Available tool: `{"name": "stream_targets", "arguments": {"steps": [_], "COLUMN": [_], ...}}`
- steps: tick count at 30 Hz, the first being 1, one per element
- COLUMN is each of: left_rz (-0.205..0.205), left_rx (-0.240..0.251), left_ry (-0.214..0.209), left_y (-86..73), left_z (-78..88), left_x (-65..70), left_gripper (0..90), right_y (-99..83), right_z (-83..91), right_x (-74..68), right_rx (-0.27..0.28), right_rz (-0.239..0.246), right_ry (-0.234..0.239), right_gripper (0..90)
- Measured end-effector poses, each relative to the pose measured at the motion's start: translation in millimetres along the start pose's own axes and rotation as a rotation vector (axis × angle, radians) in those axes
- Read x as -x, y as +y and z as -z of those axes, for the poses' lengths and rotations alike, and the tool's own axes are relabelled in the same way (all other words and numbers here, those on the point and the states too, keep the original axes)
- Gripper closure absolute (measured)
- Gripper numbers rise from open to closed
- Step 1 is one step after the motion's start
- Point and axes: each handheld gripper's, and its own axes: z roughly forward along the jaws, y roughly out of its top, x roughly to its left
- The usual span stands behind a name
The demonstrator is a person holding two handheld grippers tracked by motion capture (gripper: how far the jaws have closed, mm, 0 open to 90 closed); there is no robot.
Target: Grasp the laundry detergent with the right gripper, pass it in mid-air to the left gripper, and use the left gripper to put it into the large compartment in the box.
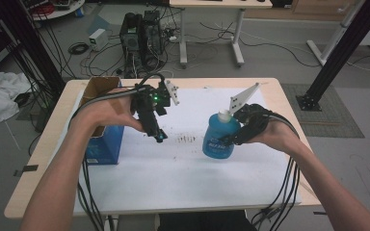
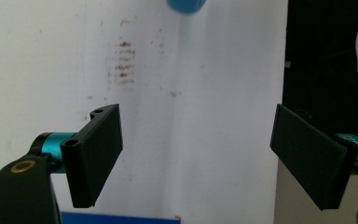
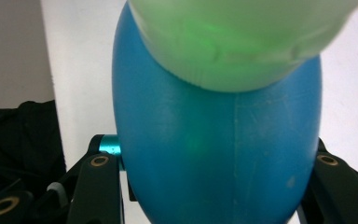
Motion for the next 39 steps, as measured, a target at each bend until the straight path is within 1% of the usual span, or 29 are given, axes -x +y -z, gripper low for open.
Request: {"name": "stream_targets", "arguments": {"steps": [1,2,3,4,5,6,7,8,9,10,11,12,13,14,15,17,18,19,21,24,25,26,28,30,31,34,35,37,39], "left_rz": [-0.008,-0.017,-0.017,-0.017,-0.017,-0.022,-0.024,-0.015,-0.008,-0.008,-0.016,-0.016,-0.002,-0.002,-0.013,-0.009,-0.006,-0.006,-0.005,-0.008,-0.003,-0.002,-0.007,-0.007,-0.007,-0.008,-0.012,-0.007,-0.003], "left_rx": [0.0,0.013,0.013,0.019,0.021,0.02,0.021,0.021,0.024,0.024,0.027,0.031,0.045,0.049,0.063,0.067,0.08,0.086,0.09,0.091,0.1,0.111,0.109,0.117,0.135,0.148,0.152,0.169,0.174], "left_ry": [-0.002,-0.013,-0.013,-0.011,-0.012,-0.01,-0.011,-0.017,-0.023,-0.023,-0.02,-0.02,-0.024,-0.029,-0.029,-0.021,-0.025,-0.028,-0.026,-0.018,-0.018,-0.023,-0.021,-0.025,-0.021,-0.029,-0.02,-0.024,-0.021], "left_y": [4.8,13.2,13.2,17.1,20.8,24.2,27.4,32.7,35.1,35.1,37.7,40.0,41.7,43.7,47.3,48.7,50.4,51.0,51.8,53.9,54.4,55.3,56.0,57.2,58.2,58.7,59.0,58.8,58.5], "left_z": [0.8,1.0,1.0,0.9,0.7,0.2,-0.6,-2.7,-4.1,-4.1,-5.0,-5.7,-6.9,-7.7,-10.3,-11.4,-13.5,-15.0,-16.4,-19.7,-20.9,-23.2,-23.7,-25.2,-25.3,-25.3,-25.6,-27.6,-28.0], "left_x": [1.0,3.0,3.0,4.1,4.8,5.2,5.6,6.8,7.1,7.1,6.6,6.9,7.8,8.1,7.8,8.3,7.7,7.1,7.1,7.4,7.5,7.7,7.6,7.9,8.4,8.4,8.6,8.6,8.5], "left_gripper": [16.9,16.9,16.9,16.8,16.8,16.8,16.8,16.8,16.8,16.7,16.7,16.7,16.8,16.7,16.8,16.8,16.8,16.9,16.9,16.9,16.9,16.9,16.9,16.9,16.9,16.9,16.9,17.0,17.0], "right_y": [3.1,5.8,5.8,10.5,12.4,12.4,14.2,17.1,17.6,17.6,19.6,19.6,20.4,22.2,23.0,24.7,25.8,26.2,26.6,28.0,28.6,29.2,29.5,30.0,30.1,29.6,29.6,29.1,29.1], "right_z": [-1.9,-3.8,-3.8,-7.5,-9.7,-9.7,-11.0,-13.9,-16.2,-16.2,-18.7,-18.7,-19.6,-22.0,-23.3,-24.9,-24.4,-26.0,-26.3,-27.7,-27.9,-27.7,-28.1,-27.3,-27.3,-28.1,-27.9,-27.8,-27.3], "right_x": [-1.6,-2.9,-2.9,-5.0,-5.7,-5.7,-6.7,-8.7,-10.1,-10.1,-10.9,-10.9,-11.6,-11.6,-12.0,-12.8,-12.9,-13.3,-14.3,-14.4,-14.1,-14.7,-15.3,-14.7,-14.9,-15.3,-15.0,-14.4,-14.7], "right_rx": [-0.003,-0.004,-0.004,-0.005,-0.003,-0.003,-0.003,-0.007,-0.001,-0.001,0.003,0.003,0.002,0.007,0.004,0.005,-0.008,0.002,0.002,0.006,0.004,0.006,0.014,0.006,0.005,0.014,0.013,0.02,0.023], "right_rz": [0.01,0.022,0.022,0.045,0.054,0.054,0.062,0.083,0.096,0.096,0.11,0.11,0.111,0.126,0.126,0.136,0.135,0.137,0.13,0.139,0.147,0.137,0.131,0.136,0.133,0.128,0.13,0.13,0.126], "right_ry": [0.005,0.016,0.016,0.028,0.033,0.033,0.044,0.054,0.053,0.053,0.065,0.065,0.072,0.079,0.094,0.103,0.108,0.108,0.104,0.1,0.105,0.109,0.111,0.113,0.113,0.113,0.113,0.106,0.111], "right_gripper": [45.9,46.0,46.0,45.9,45.9,45.9,45.9,45.9,45.9,45.9,45.9,45.9,45.9,45.9,45.9,45.8,45.8,45.8,45.8,45.7,45.8,45.8,45.7,45.8,45.7,45.7,45.7,45.7,45.7]}}
